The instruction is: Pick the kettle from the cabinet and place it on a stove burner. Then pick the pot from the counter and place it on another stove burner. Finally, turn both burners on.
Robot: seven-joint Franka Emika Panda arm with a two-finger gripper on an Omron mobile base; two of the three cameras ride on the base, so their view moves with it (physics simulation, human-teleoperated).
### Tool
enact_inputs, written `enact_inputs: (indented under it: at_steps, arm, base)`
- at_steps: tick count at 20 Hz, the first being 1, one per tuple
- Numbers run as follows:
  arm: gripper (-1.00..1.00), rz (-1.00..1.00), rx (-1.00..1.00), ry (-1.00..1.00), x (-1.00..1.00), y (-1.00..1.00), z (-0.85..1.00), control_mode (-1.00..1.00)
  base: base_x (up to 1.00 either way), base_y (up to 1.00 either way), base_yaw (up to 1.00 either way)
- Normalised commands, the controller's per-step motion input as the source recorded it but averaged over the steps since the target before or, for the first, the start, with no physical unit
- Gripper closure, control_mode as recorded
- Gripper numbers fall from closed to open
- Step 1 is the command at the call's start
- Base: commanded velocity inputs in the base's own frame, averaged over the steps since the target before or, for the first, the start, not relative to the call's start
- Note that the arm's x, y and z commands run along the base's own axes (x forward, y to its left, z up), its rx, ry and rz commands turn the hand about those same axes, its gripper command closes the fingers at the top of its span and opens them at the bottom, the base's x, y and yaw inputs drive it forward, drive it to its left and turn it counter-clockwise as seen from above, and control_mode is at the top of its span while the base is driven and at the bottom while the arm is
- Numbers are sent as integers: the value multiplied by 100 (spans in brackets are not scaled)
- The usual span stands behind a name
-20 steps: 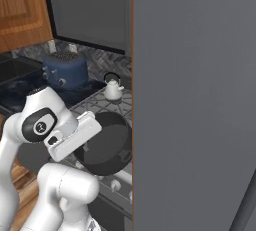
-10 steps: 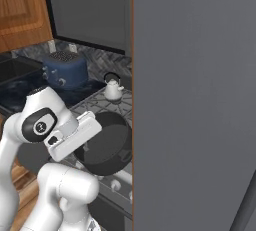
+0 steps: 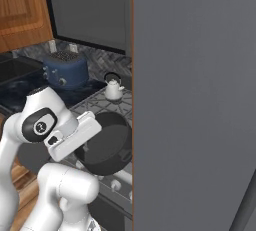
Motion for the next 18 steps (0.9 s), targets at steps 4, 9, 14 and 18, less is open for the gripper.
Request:
enact_inputs:
  at_steps: [4,9,14,18]
  arm:
    - [100,0,0,0,0,0,0,-100]
    - [100,0,0,0,0,0,0,-100]
    - [100,0,0,0,0,0,0,-100]
    - [100,0,1,0,0,8,0,-100]
  base:
    - [0,0,0]
    - [0,0,0]
    - [0,0,0]
    - [0,0,0]
